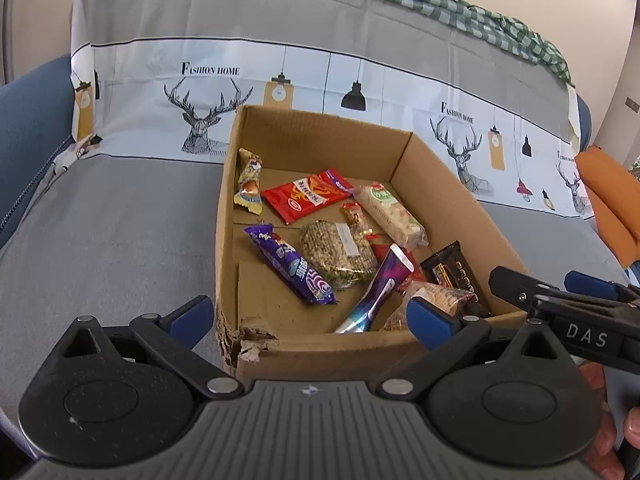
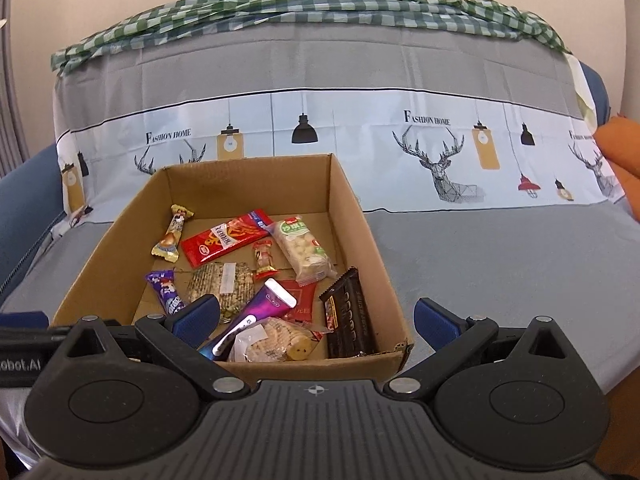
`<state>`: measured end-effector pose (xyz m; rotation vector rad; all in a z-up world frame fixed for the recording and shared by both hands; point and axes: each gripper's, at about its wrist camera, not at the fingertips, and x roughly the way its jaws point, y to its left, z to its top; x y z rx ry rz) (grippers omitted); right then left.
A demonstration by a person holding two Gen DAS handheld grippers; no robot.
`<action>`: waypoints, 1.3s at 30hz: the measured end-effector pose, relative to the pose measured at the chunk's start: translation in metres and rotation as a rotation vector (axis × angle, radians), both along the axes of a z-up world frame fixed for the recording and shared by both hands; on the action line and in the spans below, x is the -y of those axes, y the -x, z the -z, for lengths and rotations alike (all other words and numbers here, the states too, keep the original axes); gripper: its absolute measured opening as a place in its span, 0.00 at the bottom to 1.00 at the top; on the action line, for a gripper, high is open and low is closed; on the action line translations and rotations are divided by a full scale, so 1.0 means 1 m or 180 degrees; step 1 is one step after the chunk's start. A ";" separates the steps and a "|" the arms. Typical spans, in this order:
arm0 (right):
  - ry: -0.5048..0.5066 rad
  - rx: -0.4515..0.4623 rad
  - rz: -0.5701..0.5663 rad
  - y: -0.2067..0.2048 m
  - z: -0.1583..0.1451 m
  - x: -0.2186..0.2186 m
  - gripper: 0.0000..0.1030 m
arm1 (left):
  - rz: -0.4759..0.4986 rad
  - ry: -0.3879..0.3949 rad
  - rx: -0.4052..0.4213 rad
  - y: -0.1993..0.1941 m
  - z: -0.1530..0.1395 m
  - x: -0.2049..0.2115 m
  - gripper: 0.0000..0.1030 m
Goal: Organize snacks
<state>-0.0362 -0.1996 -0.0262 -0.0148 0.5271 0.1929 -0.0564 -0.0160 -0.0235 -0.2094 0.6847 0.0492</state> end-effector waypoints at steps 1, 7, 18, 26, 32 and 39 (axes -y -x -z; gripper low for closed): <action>0.0022 0.0011 -0.0016 0.001 0.000 -0.001 0.99 | 0.0001 -0.0006 0.0004 0.000 0.000 0.001 0.99; 0.0094 0.0054 -0.0057 0.003 0.000 -0.005 0.99 | 0.0000 -0.0032 0.0020 0.000 0.000 0.001 0.99; 0.0119 0.0071 -0.0051 0.003 0.001 -0.005 0.99 | 0.0073 -0.0130 0.0106 0.004 -0.003 0.008 0.99; 0.0120 0.0070 -0.0051 0.004 0.001 -0.004 0.99 | 0.0090 -0.0160 0.0130 0.004 -0.003 0.008 0.99; 0.0122 0.0071 -0.0052 0.003 0.001 -0.004 0.99 | 0.0113 -0.0175 0.0144 0.004 -0.004 0.008 0.99; 0.0117 0.0063 -0.0054 0.003 0.001 -0.004 0.99 | 0.0122 -0.0176 0.0141 0.004 -0.004 0.008 0.99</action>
